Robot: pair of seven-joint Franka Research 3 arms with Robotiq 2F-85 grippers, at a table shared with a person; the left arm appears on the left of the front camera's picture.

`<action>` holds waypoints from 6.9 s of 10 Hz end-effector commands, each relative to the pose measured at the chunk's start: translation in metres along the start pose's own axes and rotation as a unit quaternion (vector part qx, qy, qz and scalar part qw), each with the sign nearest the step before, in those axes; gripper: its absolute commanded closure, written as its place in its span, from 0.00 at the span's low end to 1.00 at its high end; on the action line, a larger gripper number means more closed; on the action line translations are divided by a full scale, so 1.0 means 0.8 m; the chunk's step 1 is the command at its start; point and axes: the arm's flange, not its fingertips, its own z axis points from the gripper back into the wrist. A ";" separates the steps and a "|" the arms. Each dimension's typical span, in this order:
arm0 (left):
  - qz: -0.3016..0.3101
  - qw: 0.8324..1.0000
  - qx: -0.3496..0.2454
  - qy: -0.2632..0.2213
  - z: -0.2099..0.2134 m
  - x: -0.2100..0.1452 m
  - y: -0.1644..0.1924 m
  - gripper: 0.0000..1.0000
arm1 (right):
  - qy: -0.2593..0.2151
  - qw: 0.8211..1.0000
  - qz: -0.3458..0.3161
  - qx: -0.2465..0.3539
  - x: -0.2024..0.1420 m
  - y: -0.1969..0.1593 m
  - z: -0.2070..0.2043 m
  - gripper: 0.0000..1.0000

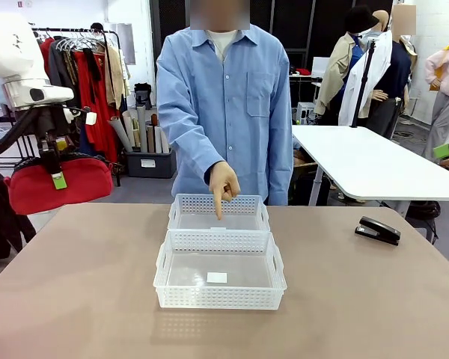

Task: Distribute items into two baskets.
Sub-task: Place the picked Pencil pouch into the Organizing basket as instructed by the person.

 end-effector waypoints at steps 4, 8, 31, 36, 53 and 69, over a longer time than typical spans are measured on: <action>0.000 1.000 0.000 0.000 0.000 0.000 0.000 1.00 | -0.007 1.000 0.002 0.006 0.001 0.000 0.001 0.00; -0.005 1.000 0.004 0.009 -0.010 0.011 -0.026 1.00 | -0.007 1.000 0.002 0.006 0.001 0.000 0.001 0.00; -0.173 0.983 0.022 0.048 -0.165 0.257 -0.228 1.00 | -0.007 1.000 0.002 0.006 0.001 0.000 0.001 0.00; -0.175 0.983 0.024 0.057 -0.184 0.324 -0.213 1.00 | -0.007 1.000 0.002 0.006 0.001 0.000 0.001 0.00; -0.227 0.970 0.072 0.048 -0.320 0.381 -0.208 1.00 | -0.007 1.000 0.002 0.006 0.001 0.000 0.001 0.00; -0.191 0.976 0.067 0.077 -0.215 0.345 -0.247 0.00 | -0.007 1.000 0.002 0.006 0.001 0.000 0.001 0.00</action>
